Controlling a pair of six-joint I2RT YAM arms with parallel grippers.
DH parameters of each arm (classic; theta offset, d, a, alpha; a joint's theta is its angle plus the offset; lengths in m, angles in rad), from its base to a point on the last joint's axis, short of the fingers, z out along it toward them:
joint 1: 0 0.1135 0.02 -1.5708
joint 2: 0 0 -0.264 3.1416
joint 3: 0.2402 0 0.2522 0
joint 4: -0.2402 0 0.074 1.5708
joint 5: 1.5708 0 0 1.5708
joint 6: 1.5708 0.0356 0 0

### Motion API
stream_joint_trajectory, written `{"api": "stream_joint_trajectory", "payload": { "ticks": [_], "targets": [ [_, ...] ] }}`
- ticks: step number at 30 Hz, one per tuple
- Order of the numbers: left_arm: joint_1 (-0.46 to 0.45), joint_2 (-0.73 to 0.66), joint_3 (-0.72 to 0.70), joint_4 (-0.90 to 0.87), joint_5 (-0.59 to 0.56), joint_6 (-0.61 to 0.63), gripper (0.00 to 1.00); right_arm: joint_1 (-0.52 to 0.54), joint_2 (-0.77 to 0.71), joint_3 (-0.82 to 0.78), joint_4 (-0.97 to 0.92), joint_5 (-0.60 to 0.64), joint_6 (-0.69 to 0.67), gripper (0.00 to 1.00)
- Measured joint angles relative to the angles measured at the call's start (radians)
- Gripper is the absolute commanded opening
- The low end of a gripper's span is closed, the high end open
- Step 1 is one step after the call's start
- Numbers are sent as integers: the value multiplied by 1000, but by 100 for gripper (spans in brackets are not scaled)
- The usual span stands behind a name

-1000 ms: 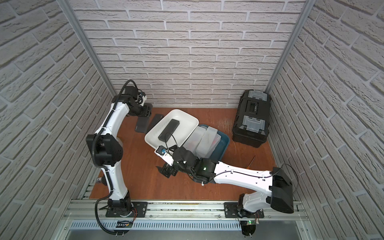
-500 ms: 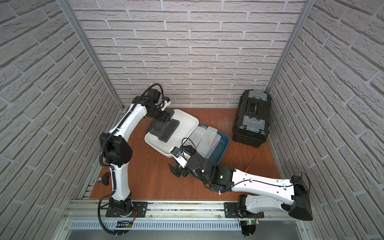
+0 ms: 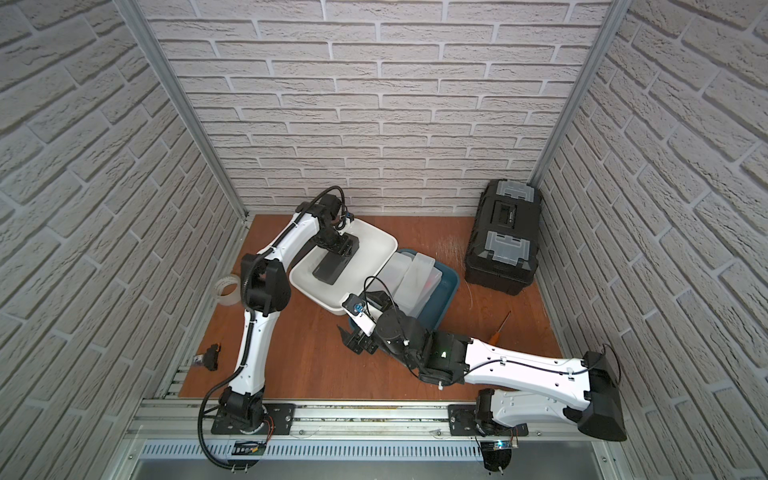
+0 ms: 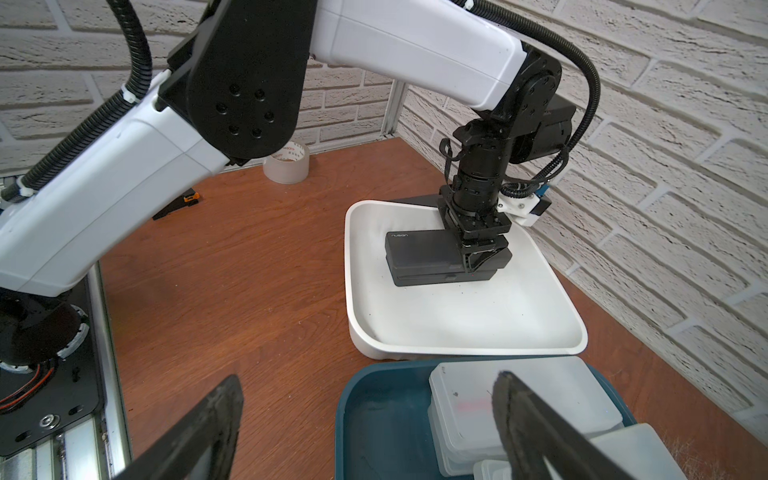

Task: Place the pencil cases by color into the storage box
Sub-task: Place the pencil case at the storage box.

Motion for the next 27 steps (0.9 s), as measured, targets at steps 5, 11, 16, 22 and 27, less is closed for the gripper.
{"api": "stream_joint_trajectory", "payload": {
  "ticks": [5,11,16,22,27],
  "targets": [
    [1,0,-6,3,-9,0,73,0,11,0,-5,0,1,94],
    [1,0,-19,4,-27,0,73,2,16,0,-11,-1,2,94],
    [7,1,-24,9,-50,-6,75,7,16,0,-12,-4,3,94],
    [13,14,-29,12,-65,-11,77,10,16,0,-16,-8,5,94],
    [14,22,-30,12,-72,-15,86,11,16,0,-26,-12,5,94]
  ]
}}
